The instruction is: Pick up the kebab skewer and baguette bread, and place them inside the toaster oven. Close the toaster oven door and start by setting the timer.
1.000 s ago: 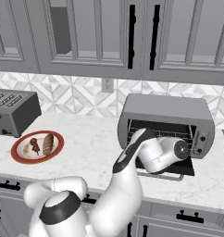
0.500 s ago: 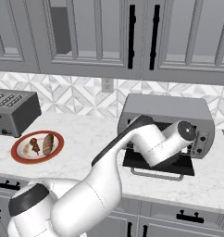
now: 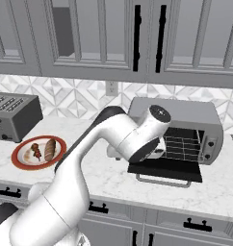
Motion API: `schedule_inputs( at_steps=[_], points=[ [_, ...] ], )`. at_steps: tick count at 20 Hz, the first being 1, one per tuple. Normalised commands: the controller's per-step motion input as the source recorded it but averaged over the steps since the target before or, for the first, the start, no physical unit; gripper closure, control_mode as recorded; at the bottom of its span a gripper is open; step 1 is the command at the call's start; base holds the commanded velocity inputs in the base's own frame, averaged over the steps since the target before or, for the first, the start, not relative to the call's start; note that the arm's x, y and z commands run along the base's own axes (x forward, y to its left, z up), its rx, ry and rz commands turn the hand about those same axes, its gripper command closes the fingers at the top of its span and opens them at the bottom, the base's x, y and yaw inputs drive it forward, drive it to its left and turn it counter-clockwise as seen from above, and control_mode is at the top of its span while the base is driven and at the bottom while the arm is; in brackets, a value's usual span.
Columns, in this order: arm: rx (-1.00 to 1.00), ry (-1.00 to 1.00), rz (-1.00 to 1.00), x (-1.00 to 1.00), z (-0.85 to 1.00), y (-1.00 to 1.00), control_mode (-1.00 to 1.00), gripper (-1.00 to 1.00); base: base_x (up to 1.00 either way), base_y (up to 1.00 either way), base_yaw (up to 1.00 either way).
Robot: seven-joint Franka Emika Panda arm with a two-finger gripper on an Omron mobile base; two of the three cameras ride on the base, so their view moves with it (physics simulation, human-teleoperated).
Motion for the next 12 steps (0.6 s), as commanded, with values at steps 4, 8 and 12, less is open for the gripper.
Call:
schedule_inputs(
  at_steps=[4,8,12],
  points=[
    [-0.13,0.07,0.12,-0.03,-0.06,1.0,-1.0,-1.0,0.0,0.0,0.0],
    [-0.13,0.04,0.04,0.16,-0.18,1.0,-1.0,-1.0,0.0,0.0,0.0],
    [-0.02,0.09,0.04,0.29,-0.26,1.0,-1.0,-1.0,0.0,0.0,0.0]
  ],
)
